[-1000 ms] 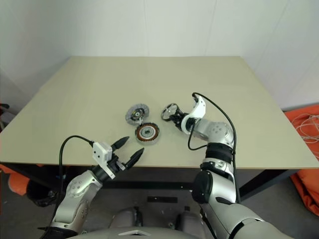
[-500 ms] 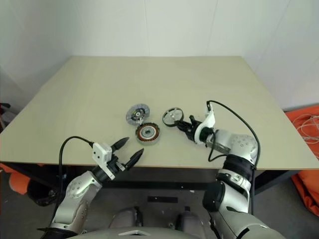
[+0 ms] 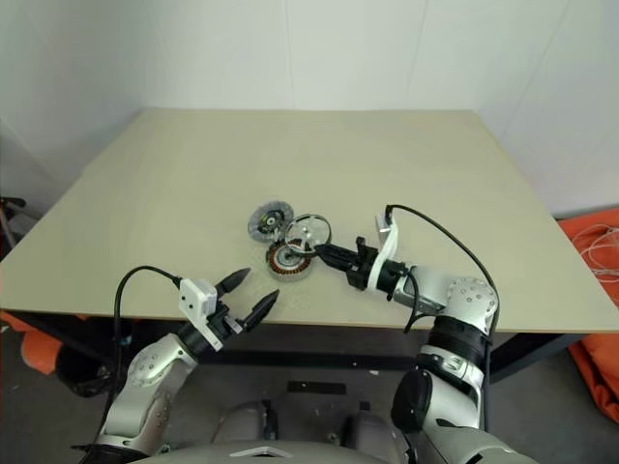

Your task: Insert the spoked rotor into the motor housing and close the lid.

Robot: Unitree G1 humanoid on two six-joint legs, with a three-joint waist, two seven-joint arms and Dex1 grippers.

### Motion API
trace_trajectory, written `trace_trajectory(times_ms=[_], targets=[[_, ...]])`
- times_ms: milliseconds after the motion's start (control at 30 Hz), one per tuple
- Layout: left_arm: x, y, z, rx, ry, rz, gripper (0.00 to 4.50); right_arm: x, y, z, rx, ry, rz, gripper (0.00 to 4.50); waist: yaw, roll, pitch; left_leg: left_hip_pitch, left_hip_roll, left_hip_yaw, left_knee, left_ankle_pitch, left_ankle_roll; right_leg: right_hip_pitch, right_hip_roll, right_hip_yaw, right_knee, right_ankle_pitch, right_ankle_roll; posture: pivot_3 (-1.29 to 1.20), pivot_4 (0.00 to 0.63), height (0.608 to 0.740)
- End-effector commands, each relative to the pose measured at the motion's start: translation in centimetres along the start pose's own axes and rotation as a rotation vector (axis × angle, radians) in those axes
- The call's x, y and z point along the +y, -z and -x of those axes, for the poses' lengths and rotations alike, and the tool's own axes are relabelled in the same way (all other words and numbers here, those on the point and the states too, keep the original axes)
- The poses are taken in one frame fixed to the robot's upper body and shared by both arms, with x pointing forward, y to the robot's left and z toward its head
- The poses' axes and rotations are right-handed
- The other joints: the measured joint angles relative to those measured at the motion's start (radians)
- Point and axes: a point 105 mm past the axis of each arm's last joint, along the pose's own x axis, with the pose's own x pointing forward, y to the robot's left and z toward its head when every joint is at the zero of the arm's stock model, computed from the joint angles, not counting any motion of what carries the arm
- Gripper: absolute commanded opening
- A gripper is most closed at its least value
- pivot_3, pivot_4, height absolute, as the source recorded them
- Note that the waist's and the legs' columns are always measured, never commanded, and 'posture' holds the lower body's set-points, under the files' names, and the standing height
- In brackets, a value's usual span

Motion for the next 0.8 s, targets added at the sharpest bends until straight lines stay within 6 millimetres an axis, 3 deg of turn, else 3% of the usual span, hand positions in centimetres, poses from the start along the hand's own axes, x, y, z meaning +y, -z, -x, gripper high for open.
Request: trace_trajectory(times_ms=[33, 800], targets=[[-0.2, -1.3, -0.1, -0.042, 0.010, -0.022, 4.50, 1.1, 0.3, -0.7, 0.026, -0.054, 0.007, 0.30, 0.000, 0.000, 0.000, 0.000, 0.000, 0.000, 0.000, 0.000, 0.000, 0.000, 0.000, 0.000, 0.000, 0.000, 0.000, 0.00, 0.000, 0.740], [-0.1, -1.1, 0.3, -0.034, -0.001, -0.031, 4.50, -0.2, 1.3, -3.9, 0.064, -0.014, -0.051, 0.30, -0.001, 0.000, 0.000, -0.001, 0.000, 0.000, -0.001, 0.000, 0.000, -0.001, 0.000, 0.000, 0.000, 0.000, 0.000, 0.00, 0.000, 0.740]])
